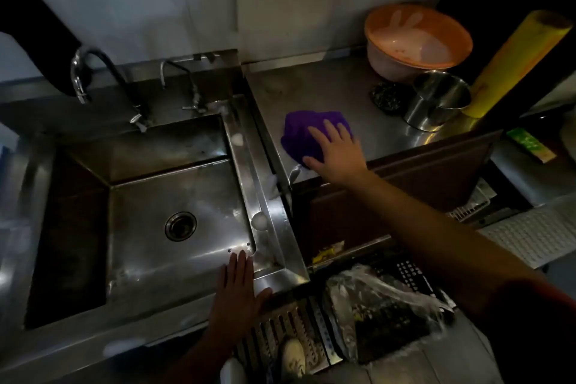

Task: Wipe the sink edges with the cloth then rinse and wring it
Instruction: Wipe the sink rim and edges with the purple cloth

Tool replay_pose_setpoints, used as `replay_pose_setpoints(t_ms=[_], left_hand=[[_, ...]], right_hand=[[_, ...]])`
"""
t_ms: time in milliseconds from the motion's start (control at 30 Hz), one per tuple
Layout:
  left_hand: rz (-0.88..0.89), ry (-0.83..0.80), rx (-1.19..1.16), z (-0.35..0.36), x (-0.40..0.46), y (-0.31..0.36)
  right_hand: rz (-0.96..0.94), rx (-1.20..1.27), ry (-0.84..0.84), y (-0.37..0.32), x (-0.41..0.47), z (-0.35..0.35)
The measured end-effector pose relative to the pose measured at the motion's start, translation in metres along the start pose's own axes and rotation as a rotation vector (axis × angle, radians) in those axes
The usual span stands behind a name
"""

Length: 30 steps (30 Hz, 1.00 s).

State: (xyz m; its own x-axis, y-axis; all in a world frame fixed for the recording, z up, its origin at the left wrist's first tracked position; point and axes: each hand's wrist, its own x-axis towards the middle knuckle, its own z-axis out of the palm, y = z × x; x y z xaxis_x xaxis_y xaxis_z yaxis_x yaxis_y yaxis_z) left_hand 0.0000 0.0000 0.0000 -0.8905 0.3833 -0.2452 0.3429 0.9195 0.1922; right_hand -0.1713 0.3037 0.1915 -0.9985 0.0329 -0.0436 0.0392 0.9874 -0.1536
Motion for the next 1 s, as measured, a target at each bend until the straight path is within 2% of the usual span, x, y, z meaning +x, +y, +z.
replay_pose_setpoints(t_ms=[100, 267, 433, 567, 733, 1000], left_hand=[[-0.010, -0.014, -0.007, -0.001, 0.000, -0.003], [0.008, -0.130, -0.048, -0.008, -0.002, -0.003], [0.000, -0.106, -0.102, -0.011, -0.003, 0.001], [-0.007, -0.120, -0.098, -0.013, -0.002, 0.002], [-0.017, -0.148, -0.086, -0.016, -0.002, 0.003], [-0.030, -0.153, -0.107, -0.019, -0.003, 0.003]], right_hand=[[0.019, -0.036, -0.083, -0.002, 0.031, 0.005], [0.060, -0.023, -0.178, 0.006, 0.059, 0.019], [0.128, -0.011, -0.207, 0.010, 0.067, 0.029], [0.122, -0.078, -0.143, 0.011, 0.070, 0.035], [0.136, -0.031, -0.127, 0.019, 0.074, 0.025], [0.013, 0.237, 0.187, -0.018, 0.026, -0.001]])
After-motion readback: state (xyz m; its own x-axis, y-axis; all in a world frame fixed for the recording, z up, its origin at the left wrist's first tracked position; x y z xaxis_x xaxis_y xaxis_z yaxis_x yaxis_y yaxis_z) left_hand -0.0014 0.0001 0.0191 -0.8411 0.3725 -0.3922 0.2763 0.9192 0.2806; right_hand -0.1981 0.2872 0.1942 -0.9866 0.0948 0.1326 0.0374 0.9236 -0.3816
